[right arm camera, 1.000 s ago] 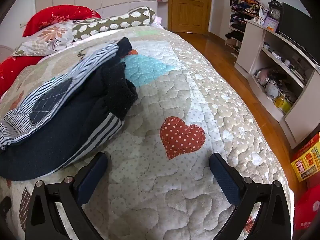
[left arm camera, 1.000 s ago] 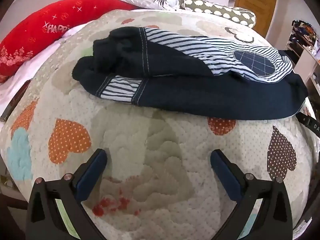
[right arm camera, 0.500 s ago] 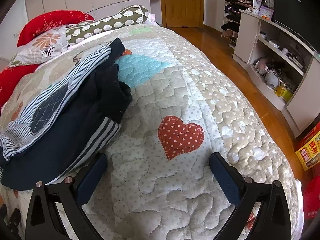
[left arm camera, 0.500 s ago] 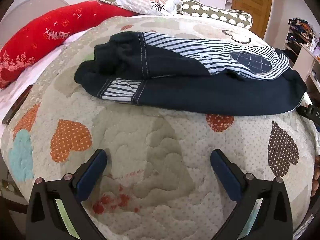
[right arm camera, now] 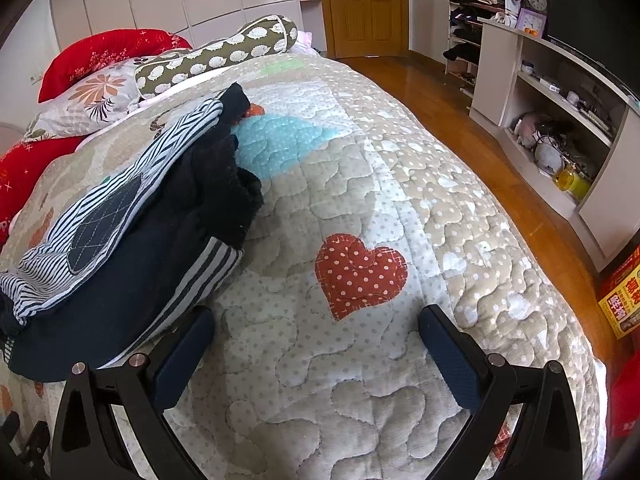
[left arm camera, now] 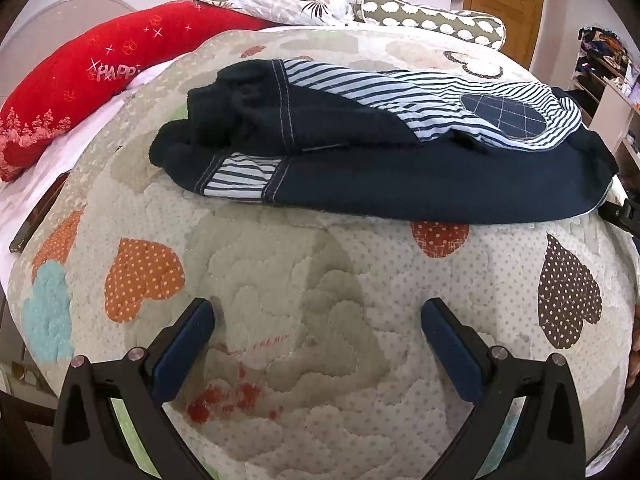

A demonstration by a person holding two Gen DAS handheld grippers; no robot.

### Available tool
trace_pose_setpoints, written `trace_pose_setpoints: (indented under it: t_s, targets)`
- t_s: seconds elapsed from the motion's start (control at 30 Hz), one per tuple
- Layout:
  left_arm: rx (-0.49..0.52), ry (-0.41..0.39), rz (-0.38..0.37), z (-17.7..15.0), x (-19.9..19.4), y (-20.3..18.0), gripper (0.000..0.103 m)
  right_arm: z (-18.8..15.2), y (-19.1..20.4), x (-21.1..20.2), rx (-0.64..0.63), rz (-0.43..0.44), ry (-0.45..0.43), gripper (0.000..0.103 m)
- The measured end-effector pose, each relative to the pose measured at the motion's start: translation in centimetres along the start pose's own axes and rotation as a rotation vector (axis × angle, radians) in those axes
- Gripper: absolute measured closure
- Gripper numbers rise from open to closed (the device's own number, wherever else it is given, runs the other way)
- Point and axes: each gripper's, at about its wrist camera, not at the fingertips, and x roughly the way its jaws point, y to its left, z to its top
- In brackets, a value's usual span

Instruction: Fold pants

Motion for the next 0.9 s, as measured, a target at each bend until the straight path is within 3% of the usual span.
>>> trace_pose_setpoints:
  t_s: [0.43, 0.9]
  targets:
    - [0.008, -0.001, -0.012, -0.36, 0.01, 0.06, 0.0, 0.09, 0.23, 0.14, -0.015, -0.024, 0.008, 0.0]
    - [-0.019, 0.003, -0.007, -0.73, -0.07, 0.25, 0.0, 0.06, -0.06, -0.05, -0.014, 0.011, 0.02, 0.0]
